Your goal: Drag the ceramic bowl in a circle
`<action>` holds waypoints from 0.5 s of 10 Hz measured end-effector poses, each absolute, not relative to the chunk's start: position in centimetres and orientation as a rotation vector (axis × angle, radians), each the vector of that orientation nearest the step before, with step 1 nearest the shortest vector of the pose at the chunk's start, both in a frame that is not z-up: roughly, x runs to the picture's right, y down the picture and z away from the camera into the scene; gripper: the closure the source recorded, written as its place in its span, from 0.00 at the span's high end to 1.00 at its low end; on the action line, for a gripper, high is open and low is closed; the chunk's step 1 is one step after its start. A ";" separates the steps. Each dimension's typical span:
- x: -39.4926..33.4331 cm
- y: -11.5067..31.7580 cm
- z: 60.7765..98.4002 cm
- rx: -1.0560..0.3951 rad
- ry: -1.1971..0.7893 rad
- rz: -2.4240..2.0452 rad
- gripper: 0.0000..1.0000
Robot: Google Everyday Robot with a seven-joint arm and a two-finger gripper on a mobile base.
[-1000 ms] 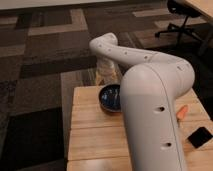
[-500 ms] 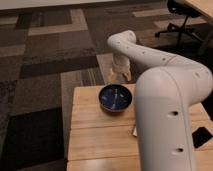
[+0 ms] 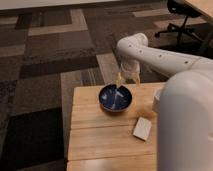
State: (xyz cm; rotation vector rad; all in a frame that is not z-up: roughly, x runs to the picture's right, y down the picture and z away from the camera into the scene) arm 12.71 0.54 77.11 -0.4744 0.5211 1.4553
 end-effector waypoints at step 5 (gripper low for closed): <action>9.1 6.2 71.2 -0.440 0.549 1.466 0.65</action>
